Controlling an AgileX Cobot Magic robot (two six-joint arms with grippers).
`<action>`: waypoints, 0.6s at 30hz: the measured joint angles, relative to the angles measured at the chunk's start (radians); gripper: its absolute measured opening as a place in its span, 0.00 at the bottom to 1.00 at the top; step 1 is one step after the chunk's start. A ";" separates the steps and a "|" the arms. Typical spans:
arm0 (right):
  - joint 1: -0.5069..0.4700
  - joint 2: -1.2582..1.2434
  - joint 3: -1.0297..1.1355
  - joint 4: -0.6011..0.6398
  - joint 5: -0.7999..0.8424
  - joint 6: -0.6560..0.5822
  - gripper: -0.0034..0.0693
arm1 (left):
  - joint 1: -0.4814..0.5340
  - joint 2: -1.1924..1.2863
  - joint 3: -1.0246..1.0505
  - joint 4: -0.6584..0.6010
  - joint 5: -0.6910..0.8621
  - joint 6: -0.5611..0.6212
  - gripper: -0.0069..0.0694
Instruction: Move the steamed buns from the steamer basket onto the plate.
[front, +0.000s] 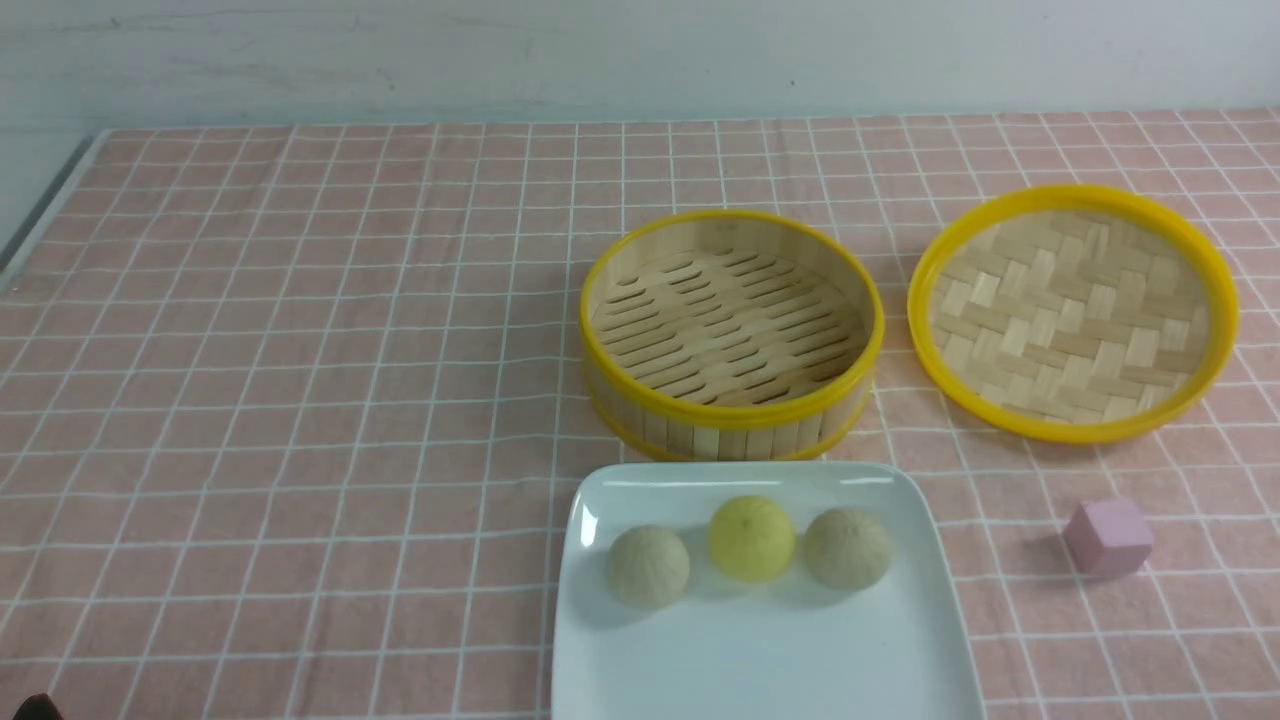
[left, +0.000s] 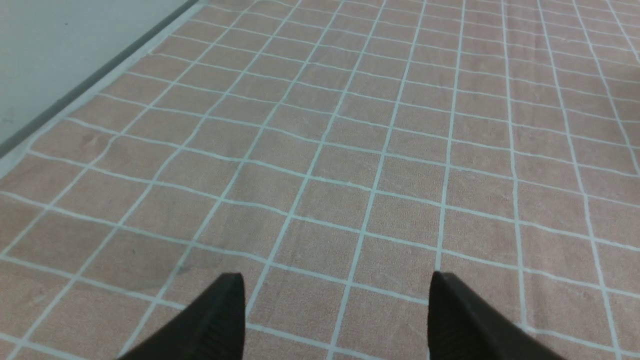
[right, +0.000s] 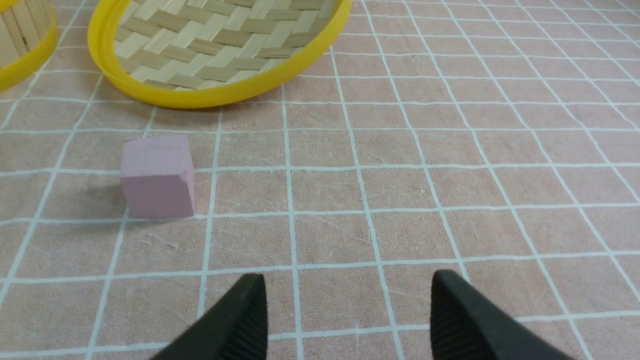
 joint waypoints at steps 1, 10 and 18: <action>0.000 0.000 0.000 0.000 0.000 0.000 0.66 | 0.000 0.000 0.000 0.000 0.000 0.000 0.74; 0.000 -0.018 0.000 -0.007 0.003 0.000 0.66 | 0.000 0.000 0.000 0.000 0.000 0.000 0.74; 0.000 -0.061 -0.005 -0.025 0.034 0.000 0.66 | 0.000 0.000 0.000 0.000 0.000 0.000 0.74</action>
